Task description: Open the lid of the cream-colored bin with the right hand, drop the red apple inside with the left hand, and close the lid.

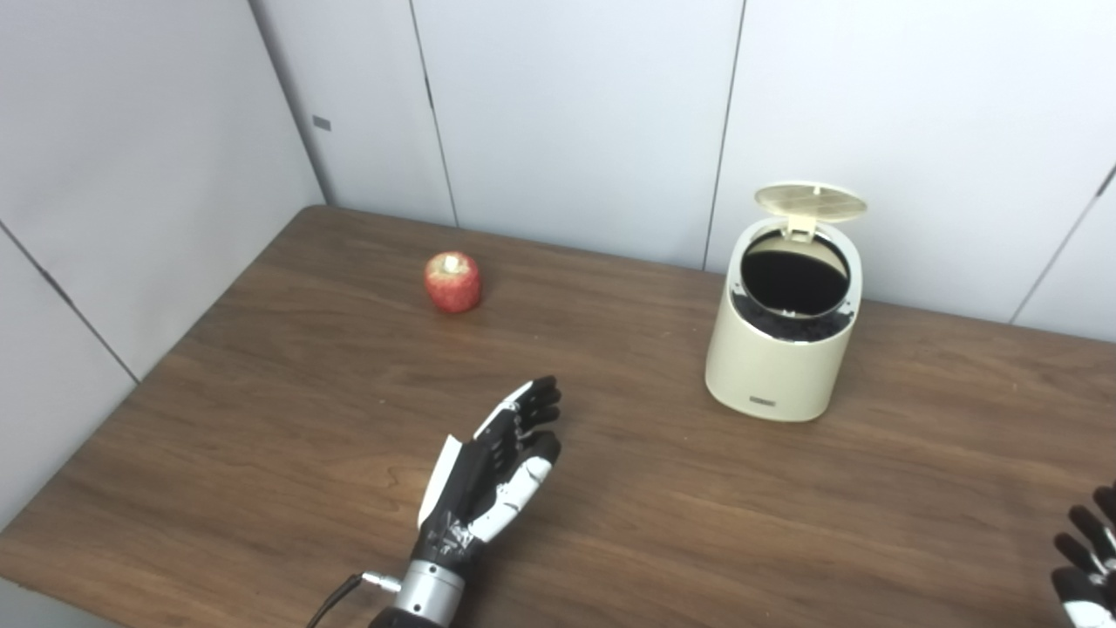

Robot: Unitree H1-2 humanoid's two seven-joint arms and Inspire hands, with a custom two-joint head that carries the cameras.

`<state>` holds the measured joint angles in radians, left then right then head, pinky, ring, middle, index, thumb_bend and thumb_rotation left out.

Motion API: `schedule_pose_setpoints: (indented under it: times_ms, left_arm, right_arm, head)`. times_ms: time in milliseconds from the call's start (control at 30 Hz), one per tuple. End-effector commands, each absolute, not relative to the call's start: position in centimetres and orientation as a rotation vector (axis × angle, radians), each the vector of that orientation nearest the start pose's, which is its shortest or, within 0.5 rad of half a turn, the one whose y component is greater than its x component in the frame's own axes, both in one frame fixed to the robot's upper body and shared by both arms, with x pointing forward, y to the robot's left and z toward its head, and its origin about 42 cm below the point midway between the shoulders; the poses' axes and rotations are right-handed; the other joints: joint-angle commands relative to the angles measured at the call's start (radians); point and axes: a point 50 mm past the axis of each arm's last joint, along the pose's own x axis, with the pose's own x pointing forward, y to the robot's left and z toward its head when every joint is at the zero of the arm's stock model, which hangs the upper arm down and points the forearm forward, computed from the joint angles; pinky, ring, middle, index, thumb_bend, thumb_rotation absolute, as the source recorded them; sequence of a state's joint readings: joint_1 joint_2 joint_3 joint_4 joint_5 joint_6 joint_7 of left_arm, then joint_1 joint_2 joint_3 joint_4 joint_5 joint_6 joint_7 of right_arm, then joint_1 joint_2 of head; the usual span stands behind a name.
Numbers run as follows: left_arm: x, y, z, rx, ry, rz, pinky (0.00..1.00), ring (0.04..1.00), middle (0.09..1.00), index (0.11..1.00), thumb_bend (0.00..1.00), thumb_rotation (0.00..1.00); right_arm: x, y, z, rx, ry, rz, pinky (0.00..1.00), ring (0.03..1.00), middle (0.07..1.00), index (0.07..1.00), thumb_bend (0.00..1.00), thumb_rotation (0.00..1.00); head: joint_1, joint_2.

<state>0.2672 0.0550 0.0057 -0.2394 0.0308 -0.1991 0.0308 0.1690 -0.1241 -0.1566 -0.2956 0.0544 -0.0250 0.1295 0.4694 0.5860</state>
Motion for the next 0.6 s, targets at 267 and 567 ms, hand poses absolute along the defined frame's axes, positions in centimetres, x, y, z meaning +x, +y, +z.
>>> schedule_pose_setpoints:
  times_ms: [267,567]
  left_arm:
    - [16.9,24.7,13.5,0.229,-0.168,0.254,0.66,0.793,0.860,0.922,0.67,0.36]
    - [19.6,27.6,17.1,0.499,-0.160,0.327,0.61,0.746,0.865,0.921,0.82,0.25]
  right_arm:
    - [21.6,-28.9,13.8,-0.153,-0.151,-0.036,0.74,0.836,0.887,0.872,0.69,0.54]
    - [21.7,-28.6,14.2,-0.182,-0.157,-0.042,0.74,0.843,0.899,0.886,0.65,0.54]
  head:
    - [-0.047,-0.016]
    - [-0.060,-0.025]
